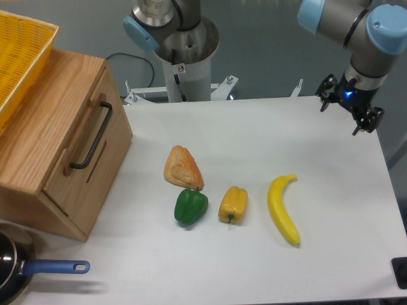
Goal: Slide open the top drawer
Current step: 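Move the gripper across the table toward the black drawer handle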
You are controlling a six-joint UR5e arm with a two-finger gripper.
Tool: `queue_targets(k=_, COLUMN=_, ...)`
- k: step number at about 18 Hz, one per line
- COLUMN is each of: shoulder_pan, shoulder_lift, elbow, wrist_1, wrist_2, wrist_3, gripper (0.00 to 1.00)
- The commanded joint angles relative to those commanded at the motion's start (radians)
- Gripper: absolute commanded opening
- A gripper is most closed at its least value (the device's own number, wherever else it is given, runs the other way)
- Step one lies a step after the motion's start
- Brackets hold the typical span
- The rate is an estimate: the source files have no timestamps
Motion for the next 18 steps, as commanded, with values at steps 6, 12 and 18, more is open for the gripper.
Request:
queue_targets(k=6, shoulder_pan=-0.014, shoulder_lift=0.011, elbow=-0.002, wrist_1=0.005, wrist_2=-0.035, wrist_3=-0.002, gripper=1.0)
queue_targets(k=12, shoulder_pan=-0.095, shoulder_lift=0.038, elbow=0.003, wrist_1=0.011, wrist_2=-0.12, wrist_3=-0.225, gripper=1.0)
queue_targets(k=18, shoulder_pan=-0.169, shoulder_lift=0.057, elbow=-0.011, wrist_1=0.005, wrist_2=-0.113, wrist_3=-0.365, gripper=1.0)
